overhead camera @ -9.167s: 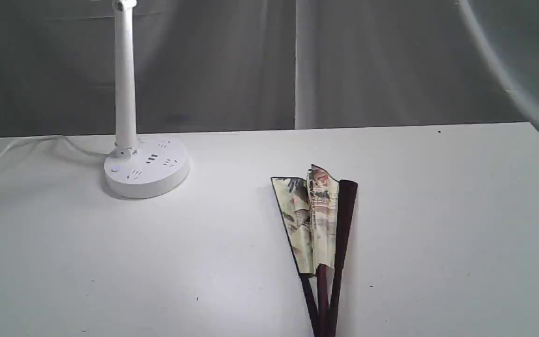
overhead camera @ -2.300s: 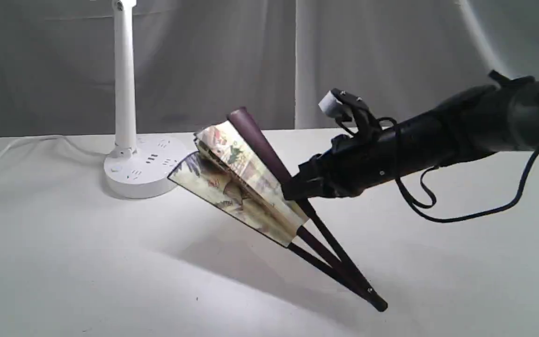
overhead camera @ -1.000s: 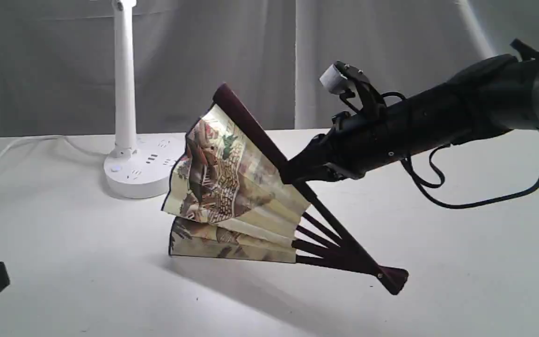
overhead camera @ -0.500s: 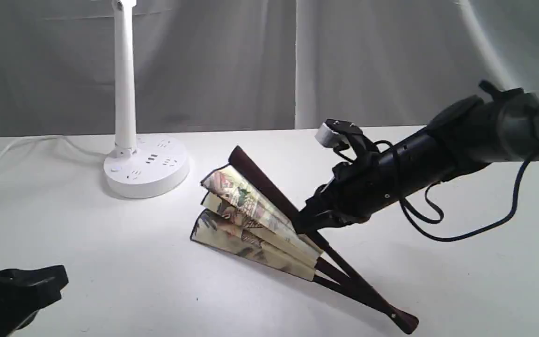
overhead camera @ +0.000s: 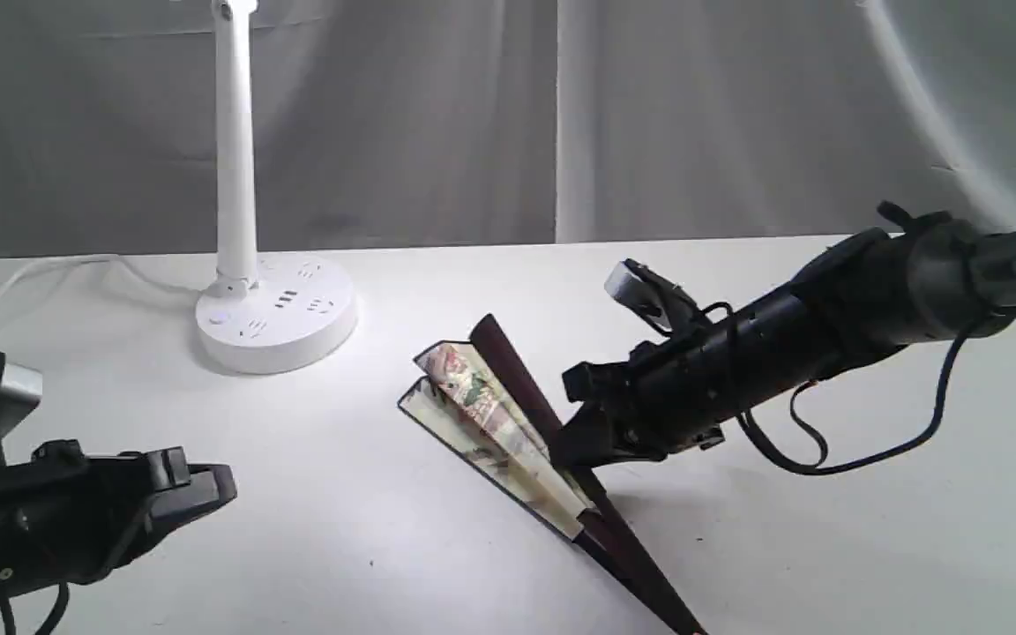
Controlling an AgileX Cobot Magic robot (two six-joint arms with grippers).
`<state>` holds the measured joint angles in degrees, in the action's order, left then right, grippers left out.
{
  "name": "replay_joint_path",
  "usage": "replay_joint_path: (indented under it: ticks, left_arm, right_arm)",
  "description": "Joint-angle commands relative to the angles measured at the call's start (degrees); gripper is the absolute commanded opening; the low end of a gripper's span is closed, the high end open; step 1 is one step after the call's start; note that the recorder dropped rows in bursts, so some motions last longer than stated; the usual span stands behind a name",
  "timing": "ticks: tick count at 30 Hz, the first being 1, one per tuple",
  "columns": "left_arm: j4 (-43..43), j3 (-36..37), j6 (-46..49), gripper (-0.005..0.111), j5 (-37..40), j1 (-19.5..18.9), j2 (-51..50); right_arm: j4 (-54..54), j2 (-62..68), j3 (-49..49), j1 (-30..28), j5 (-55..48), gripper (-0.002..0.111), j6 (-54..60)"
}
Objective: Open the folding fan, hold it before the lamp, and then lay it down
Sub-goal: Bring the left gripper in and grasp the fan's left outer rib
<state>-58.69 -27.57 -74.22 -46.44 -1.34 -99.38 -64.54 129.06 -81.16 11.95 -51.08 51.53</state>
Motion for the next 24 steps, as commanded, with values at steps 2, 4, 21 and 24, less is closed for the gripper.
replay_joint_path:
  ticks: [2,4,21,24]
  left_arm:
    - [-0.55,-1.59,-0.85,0.003,-4.72,0.29,-3.36]
    - [-0.55,-2.62,-2.18,0.010,-7.40,0.29,-5.16]
    - [-4.95,-15.80,-12.89,0.040,-19.70,2.16,-24.68]
    - [-4.95,-17.86,-12.89,0.040,-19.70,4.47,-26.73]
  right_arm:
    - [0.64,0.64,0.06,0.07,-0.56,0.000,-0.61]
    - [-0.60,0.64,0.06,0.07,-1.97,0.000,-0.61]
    - [-16.18,0.64,0.06,0.07,-11.58,0.000,2.72]
    - [-18.95,0.64,0.06,0.07,-13.40,0.000,3.23]
